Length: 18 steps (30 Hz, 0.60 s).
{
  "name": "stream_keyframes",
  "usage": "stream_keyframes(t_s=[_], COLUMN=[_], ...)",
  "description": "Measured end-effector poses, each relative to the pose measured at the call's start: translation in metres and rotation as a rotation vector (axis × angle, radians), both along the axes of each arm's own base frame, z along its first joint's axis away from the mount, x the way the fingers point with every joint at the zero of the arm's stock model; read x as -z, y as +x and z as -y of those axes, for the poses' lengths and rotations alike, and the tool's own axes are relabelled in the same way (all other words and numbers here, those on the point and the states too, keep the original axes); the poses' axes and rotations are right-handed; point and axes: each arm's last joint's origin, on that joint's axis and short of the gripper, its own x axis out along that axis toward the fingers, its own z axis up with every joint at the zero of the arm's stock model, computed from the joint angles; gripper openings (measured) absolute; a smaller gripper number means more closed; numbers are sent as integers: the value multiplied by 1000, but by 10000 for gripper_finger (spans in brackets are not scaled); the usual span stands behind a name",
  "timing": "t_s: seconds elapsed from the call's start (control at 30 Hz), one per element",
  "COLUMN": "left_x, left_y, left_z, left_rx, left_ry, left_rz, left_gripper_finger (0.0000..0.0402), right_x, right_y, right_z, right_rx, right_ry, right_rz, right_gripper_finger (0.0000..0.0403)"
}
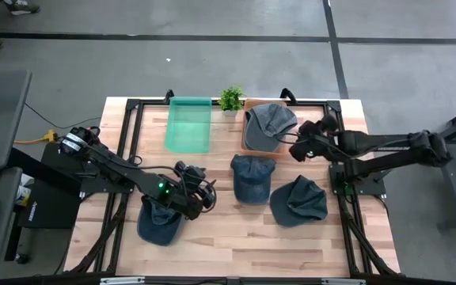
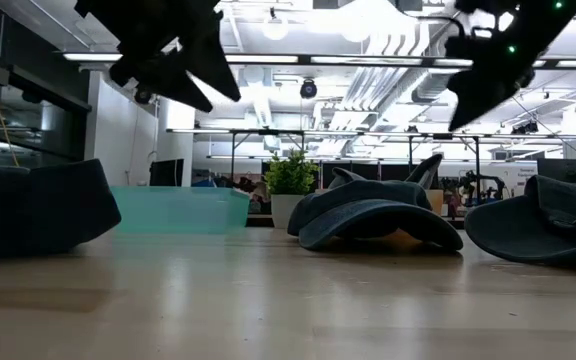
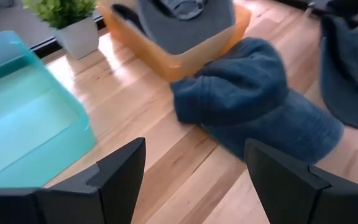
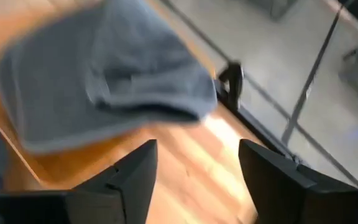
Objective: Pick & Place hat
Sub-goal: Put the light gray cap into the orange bin
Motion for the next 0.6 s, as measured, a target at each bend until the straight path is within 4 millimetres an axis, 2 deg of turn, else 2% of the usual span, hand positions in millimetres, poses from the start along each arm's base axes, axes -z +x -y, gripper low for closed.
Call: stream_keyframes(t_s=[0.17, 0.37, 0.6], left_x=[-2, -3, -9], left_y=[3, 11, 23], left_z=[-2, -11, -19], left_rx=[2, 23, 105], left_ry=[3, -24, -32], left_rz=[13, 11, 30], left_gripper_finger=[270, 270, 270], right_x=[4, 6, 6], right_y=[-5, -4, -9], right_z=[7, 19, 44], right_rx=[-56, -151, -95], right_ry=[94, 186, 207], right_rz=[-99, -128, -130], right_gripper_finger=[162, 23, 3])
